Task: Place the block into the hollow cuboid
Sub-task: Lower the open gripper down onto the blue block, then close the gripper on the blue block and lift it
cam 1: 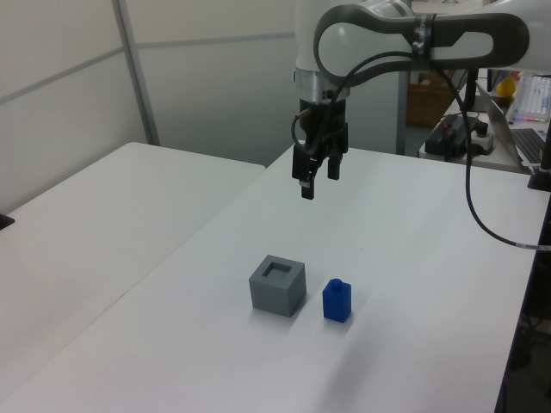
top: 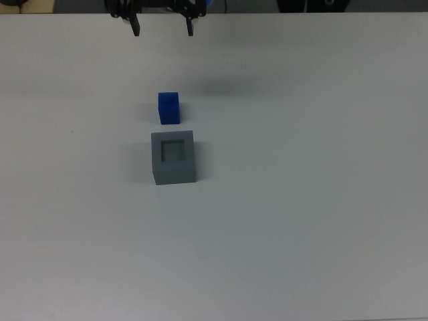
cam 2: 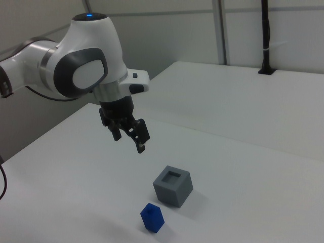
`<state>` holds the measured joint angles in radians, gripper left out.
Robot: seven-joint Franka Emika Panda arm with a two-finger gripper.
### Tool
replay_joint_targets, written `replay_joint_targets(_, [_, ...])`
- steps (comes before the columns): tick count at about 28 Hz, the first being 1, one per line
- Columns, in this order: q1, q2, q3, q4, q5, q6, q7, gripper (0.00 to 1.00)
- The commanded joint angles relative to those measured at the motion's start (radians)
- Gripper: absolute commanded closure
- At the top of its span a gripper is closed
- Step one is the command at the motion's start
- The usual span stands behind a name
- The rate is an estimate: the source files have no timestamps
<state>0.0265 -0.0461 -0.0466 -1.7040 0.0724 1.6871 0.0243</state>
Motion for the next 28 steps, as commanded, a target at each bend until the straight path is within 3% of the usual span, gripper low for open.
replay_joint_targets(1, [-0.005, -0.001, 0.001, -0.043, -0.013, 0.006, -0.07, 0.0])
replay_joint_targets(7, [-0.005, 0.002, -0.001, -0.172, -0.016, 0.097, -0.135, 0.0])
replay_joint_targets(14, [-0.007, 0.023, -0.001, -0.29, -0.051, 0.216, -0.135, 0.0])
replay_joint_targets(28, [-0.013, 0.167, -0.002, -0.332, -0.118, 0.31, -0.046, 0.05])
